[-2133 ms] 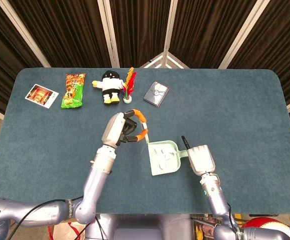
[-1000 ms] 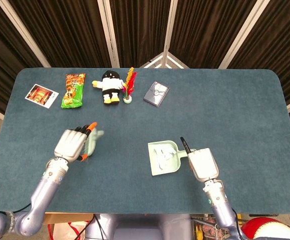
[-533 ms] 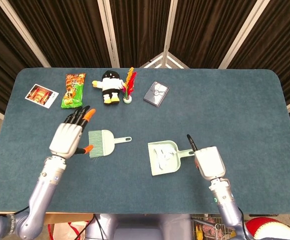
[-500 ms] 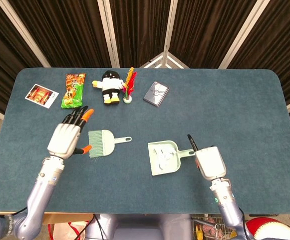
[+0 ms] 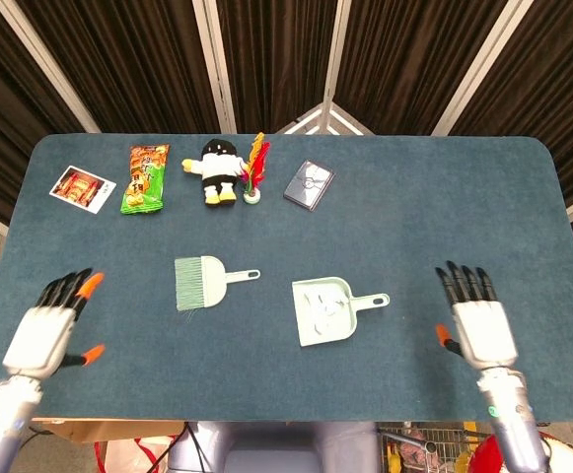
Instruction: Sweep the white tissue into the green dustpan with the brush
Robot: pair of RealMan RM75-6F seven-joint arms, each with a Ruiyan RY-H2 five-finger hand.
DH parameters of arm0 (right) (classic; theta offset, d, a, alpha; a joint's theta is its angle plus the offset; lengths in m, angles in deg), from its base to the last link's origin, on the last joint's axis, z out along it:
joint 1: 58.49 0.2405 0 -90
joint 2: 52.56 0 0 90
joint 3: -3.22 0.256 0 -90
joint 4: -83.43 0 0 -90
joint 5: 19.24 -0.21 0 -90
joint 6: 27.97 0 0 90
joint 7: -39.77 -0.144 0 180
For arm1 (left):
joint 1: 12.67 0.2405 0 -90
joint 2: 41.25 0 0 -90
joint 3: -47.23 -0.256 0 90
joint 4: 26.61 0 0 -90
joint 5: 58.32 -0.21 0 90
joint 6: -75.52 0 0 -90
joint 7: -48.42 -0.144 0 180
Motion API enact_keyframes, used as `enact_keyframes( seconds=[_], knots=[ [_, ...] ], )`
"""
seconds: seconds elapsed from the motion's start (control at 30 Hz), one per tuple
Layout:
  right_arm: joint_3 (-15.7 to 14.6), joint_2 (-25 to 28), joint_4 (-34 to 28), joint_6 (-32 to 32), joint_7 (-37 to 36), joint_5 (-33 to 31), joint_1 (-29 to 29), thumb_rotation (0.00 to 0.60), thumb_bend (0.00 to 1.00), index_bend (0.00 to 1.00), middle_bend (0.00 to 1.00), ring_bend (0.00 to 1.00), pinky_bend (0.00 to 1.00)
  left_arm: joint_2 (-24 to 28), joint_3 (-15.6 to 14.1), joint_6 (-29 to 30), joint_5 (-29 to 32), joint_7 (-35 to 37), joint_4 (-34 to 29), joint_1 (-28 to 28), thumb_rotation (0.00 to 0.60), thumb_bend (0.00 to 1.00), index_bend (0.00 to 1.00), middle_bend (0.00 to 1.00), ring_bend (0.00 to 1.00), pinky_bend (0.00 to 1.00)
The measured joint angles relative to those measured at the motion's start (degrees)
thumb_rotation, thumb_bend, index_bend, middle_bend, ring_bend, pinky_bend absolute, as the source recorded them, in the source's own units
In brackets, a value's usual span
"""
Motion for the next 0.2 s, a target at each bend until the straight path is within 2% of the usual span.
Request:
enact_keyframes(
  seconds=[0.2],
  knots=[
    [-4.4,4.4,4.6,-7.4,-11.3,9.1,-7.1,0.600,0.33,0.00,0.00,0.00,0.00,0.3,-2.3,7.5,-6.4,6.0,8.2,6.6,0.600,0.00,0.00,0.00,0.00,0.05]
  ],
)
